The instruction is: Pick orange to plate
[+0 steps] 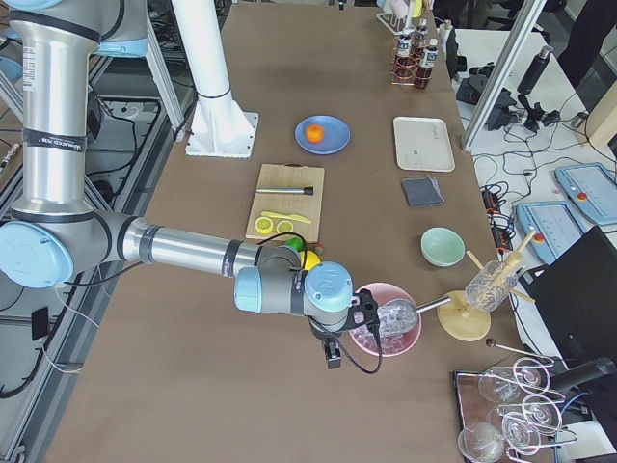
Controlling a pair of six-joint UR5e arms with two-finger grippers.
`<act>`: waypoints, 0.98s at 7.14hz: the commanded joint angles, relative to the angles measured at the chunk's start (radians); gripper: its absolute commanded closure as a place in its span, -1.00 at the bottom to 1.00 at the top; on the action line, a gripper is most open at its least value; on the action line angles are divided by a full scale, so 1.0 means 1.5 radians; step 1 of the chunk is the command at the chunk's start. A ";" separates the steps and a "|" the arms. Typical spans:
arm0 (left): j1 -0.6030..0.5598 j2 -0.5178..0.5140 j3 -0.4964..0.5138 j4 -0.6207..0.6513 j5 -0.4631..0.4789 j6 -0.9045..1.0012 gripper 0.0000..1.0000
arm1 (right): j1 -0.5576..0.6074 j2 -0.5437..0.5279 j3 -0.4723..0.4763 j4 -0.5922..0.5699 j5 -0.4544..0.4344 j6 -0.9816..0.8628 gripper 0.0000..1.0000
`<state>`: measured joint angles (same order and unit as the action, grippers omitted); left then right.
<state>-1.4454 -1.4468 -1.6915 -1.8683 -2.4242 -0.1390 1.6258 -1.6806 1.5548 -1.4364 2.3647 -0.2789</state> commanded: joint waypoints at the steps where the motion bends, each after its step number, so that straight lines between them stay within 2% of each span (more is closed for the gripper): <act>1: -0.003 0.007 0.001 0.000 0.068 0.003 -0.95 | 0.000 -0.004 0.009 0.000 0.008 0.001 -1.00; 7: -0.003 0.029 0.016 0.001 0.068 0.003 -0.95 | -0.002 0.004 0.009 0.002 0.010 0.010 -1.00</act>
<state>-1.4496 -1.4047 -1.6690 -1.8665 -2.3203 -0.1354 1.6235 -1.6749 1.5682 -1.4341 2.3781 -0.2642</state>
